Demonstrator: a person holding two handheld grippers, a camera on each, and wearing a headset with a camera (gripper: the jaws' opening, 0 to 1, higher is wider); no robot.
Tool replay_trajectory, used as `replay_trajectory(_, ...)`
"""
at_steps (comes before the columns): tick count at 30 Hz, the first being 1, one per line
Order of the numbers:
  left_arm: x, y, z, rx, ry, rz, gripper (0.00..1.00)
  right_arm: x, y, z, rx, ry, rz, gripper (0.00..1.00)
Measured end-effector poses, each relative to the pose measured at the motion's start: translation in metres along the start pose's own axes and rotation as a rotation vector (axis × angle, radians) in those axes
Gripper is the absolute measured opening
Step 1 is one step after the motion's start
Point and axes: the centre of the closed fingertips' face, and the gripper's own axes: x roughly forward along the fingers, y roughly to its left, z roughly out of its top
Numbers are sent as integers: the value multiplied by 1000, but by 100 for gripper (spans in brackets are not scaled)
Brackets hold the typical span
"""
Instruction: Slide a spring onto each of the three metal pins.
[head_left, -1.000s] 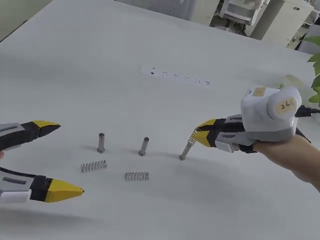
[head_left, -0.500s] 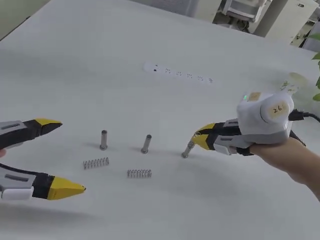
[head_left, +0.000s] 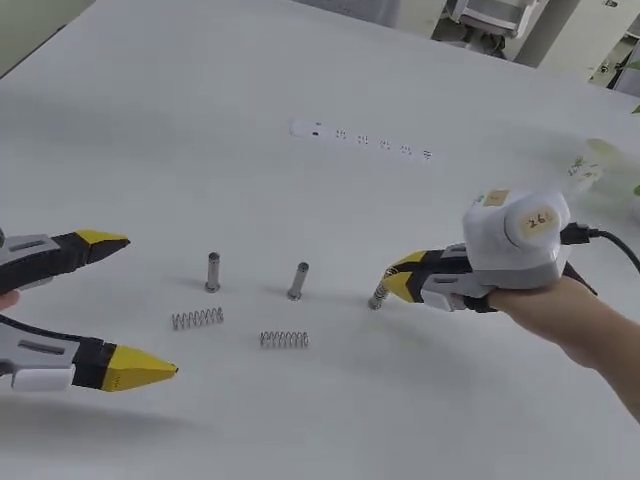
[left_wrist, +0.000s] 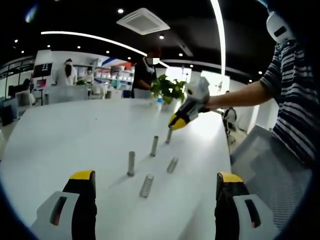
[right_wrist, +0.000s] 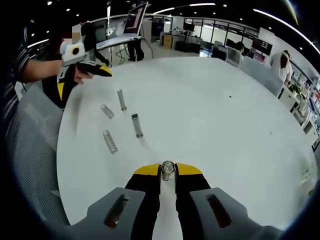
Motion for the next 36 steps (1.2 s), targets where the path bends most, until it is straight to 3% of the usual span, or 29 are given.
replay_trajectory(12,0,-1,-1,-4,0,-2,97,5,4,-10,10,28,6,8)
replay_trajectory(36,1,-3,2,1,-3,-11,97,-2,5,-2,-9,7,-3,12)
